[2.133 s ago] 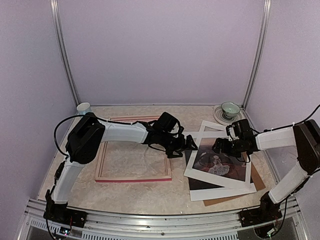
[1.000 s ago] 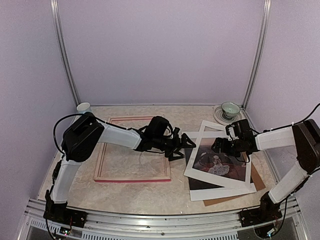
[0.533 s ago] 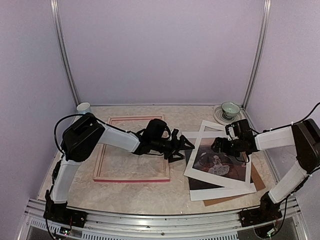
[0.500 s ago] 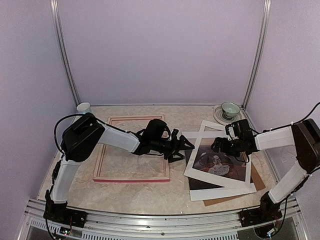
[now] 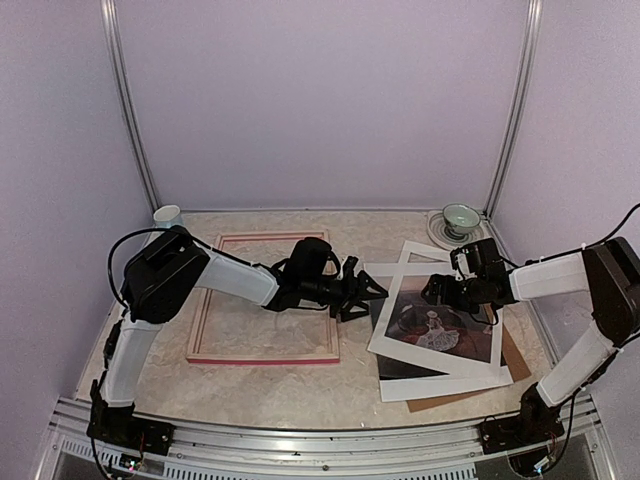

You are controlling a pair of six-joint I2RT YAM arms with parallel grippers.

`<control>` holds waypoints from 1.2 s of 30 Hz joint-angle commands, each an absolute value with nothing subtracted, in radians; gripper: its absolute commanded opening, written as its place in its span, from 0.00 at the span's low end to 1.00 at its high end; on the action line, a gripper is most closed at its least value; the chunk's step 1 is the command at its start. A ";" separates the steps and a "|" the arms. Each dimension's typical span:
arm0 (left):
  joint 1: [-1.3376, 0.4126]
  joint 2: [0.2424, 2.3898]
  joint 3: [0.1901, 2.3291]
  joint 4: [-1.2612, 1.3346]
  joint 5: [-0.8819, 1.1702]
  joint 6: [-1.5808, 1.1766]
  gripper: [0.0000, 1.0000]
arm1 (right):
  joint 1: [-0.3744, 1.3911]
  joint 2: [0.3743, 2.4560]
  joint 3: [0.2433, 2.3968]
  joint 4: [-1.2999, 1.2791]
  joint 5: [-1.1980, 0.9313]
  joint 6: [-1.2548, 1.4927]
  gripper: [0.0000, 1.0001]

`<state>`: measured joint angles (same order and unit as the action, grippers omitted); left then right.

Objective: Put the photo into the frame
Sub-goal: Pick up the glass panel from the mat board.

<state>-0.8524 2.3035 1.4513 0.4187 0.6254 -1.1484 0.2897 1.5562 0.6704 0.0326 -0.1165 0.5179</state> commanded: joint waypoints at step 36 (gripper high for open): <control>-0.819 2.253 1.478 0.296 0.599 -1.077 0.01 | 0.319 1.464 0.723 -0.119 -0.111 0.524 0.99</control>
<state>-0.8455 2.3043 1.4601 0.3229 0.6079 -1.1046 0.3031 1.5303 0.6888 -0.0452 -0.1173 0.5182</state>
